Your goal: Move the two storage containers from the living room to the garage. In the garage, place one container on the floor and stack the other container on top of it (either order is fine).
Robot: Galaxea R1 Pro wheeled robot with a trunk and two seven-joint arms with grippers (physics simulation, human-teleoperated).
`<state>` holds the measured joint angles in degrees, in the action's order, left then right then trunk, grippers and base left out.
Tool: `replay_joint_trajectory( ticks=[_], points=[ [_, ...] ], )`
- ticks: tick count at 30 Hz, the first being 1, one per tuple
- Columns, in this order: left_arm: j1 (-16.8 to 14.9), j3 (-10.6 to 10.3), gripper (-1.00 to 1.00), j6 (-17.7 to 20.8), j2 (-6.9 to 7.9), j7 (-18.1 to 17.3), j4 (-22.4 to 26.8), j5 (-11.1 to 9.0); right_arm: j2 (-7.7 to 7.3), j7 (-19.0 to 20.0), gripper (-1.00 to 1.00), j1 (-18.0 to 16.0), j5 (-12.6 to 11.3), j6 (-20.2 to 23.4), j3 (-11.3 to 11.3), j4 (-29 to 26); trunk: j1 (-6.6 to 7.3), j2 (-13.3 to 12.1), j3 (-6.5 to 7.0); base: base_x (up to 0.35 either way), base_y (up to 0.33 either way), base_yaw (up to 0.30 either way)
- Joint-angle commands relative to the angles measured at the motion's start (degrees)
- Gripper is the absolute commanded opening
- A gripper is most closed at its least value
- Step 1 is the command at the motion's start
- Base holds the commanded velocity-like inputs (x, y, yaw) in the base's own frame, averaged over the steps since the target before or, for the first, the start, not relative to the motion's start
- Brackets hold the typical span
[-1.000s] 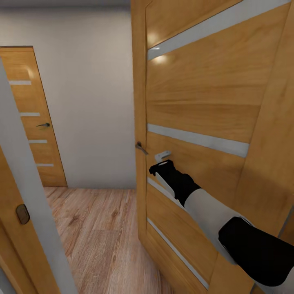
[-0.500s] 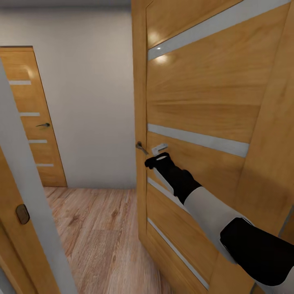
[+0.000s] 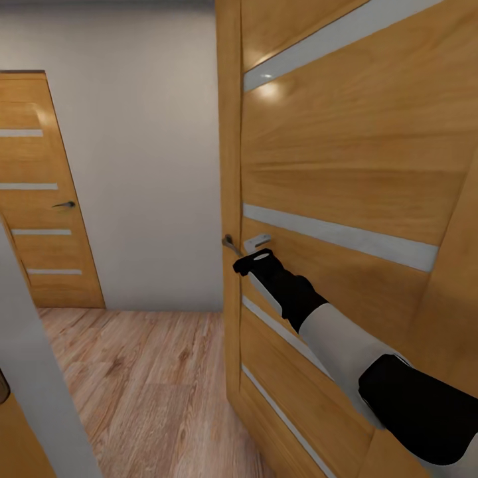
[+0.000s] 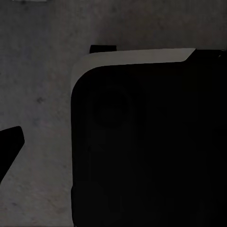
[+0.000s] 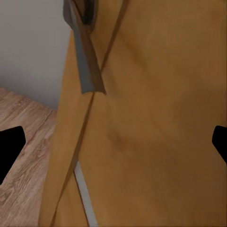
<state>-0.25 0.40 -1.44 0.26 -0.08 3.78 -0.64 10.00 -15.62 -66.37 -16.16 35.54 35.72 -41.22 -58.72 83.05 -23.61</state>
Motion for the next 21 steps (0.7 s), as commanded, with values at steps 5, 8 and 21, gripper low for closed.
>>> replay_joint_trajectory(
  ticks=[5,8,21],
  points=[
    [0.0,0.0,1.00,-0.1,0.00,0.0,0.0,-0.1,0.00,-0.8,1.00,-0.1,0.2,0.4,0.1,0.0,-0.01,0.0,-0.07,0.021,0.000,0.000],
    [0.0,0.0,1.00,-0.1,0.00,0.0,0.0,-0.1,0.00,-1.1,1.00,-0.1,0.2,0.4,0.1,0.2,-0.01,0.0,-0.07,0.004,0.000,0.000],
    [0.0,0.0,1.00,-0.1,-0.01,0.0,0.0,-0.1,0.00,-2.5,1.00,-0.3,0.3,0.2,1.2,6.0,-0.01,0.0,-0.07,0.000,0.000,0.000]
  ],
)
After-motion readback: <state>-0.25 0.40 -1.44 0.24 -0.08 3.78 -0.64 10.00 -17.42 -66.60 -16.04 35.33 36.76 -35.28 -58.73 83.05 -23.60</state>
